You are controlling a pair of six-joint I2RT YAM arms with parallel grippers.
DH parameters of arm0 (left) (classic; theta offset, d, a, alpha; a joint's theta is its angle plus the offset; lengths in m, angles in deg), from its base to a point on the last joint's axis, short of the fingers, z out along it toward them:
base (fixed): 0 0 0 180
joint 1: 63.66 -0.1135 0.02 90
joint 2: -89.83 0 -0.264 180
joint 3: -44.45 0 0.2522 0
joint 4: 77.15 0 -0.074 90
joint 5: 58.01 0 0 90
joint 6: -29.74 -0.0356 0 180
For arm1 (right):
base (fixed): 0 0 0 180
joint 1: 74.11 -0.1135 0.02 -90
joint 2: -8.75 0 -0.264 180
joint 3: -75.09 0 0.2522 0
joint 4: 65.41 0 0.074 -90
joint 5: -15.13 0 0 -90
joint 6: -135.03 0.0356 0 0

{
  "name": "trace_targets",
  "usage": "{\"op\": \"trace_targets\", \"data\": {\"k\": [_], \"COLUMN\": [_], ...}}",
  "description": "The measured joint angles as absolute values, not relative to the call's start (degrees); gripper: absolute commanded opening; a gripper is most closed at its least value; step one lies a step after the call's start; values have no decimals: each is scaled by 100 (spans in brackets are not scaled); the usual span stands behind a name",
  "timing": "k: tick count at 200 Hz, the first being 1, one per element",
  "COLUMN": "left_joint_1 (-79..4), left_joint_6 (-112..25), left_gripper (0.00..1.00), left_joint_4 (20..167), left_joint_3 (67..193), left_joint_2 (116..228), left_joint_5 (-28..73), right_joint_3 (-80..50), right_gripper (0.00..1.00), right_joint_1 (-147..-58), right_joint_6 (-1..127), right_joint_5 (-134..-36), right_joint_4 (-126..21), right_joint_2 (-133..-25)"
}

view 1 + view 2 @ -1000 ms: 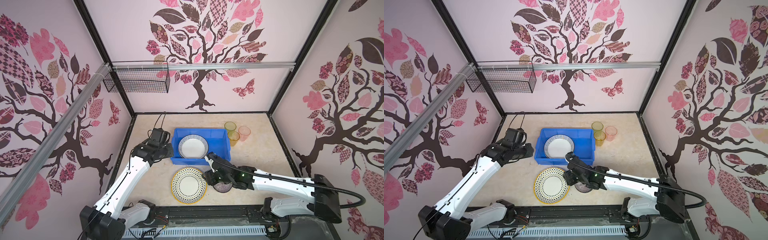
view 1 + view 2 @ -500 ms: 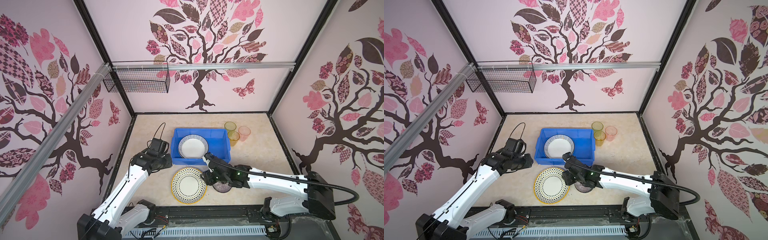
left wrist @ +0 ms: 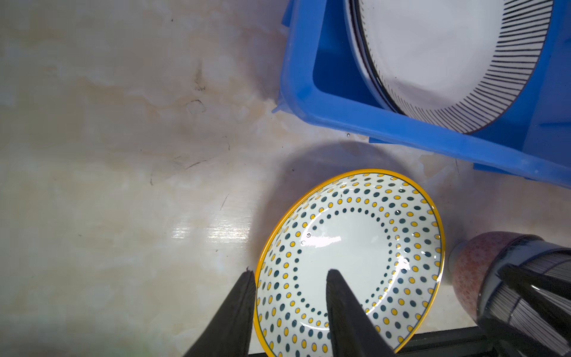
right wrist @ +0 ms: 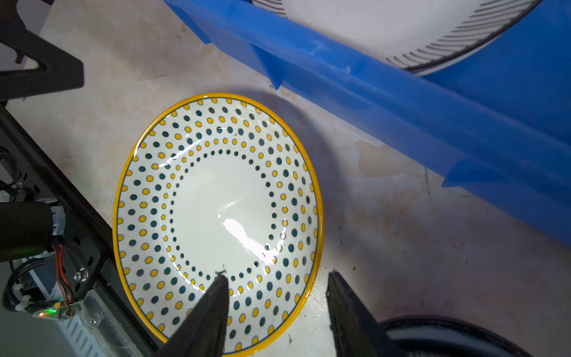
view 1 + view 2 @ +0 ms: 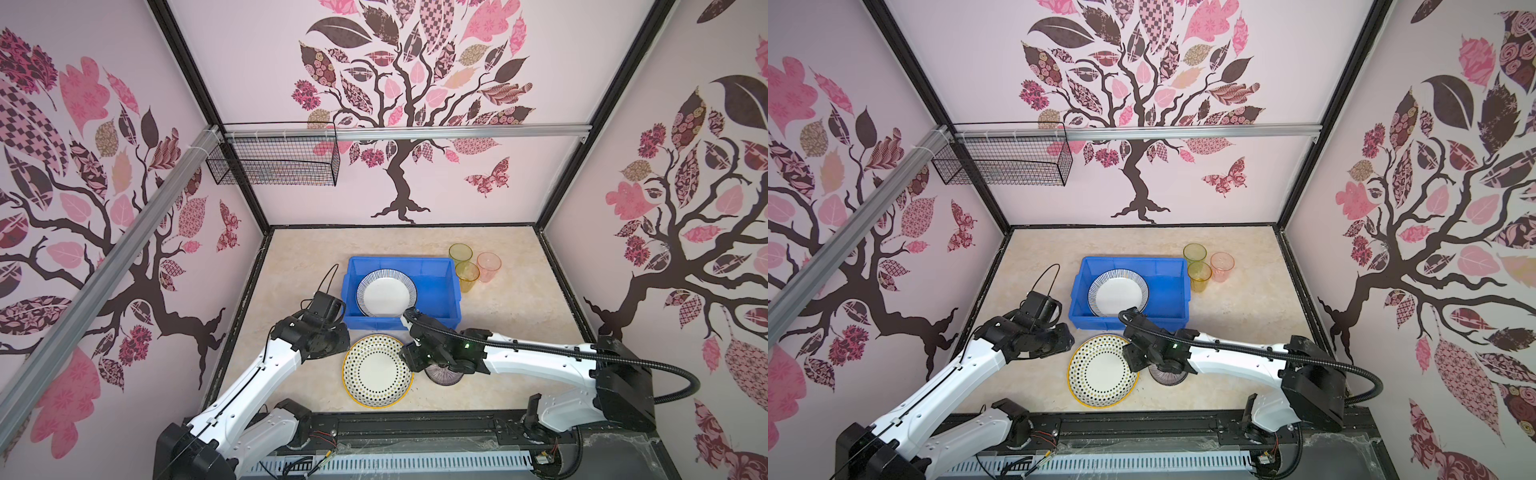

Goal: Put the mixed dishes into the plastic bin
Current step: 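Move the left gripper back toward the yellow-rimmed dotted plate on the table, then lower the left gripper onto the dotted plate's rim nearest the robot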

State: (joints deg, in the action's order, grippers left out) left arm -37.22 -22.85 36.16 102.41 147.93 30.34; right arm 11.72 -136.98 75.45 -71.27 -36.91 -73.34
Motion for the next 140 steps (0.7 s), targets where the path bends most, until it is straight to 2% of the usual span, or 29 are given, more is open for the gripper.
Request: {"op": "trace_targets", "data": {"k": [140], "left_joint_1": [-3571], "left_joint_6": [-1254], "left_gripper": [48], "left_joint_4": [4029], "left_joint_3": [9135], "left_joint_2": [14430], "left_joint_5": [2975], "right_joint_3": [1059], "right_gripper": [54], "right_joint_1": [-13698], "right_joint_6": [7411], "right_joint_5": [-7215], "right_joint_4": [-3640], "right_joint_2": [-7655]}}
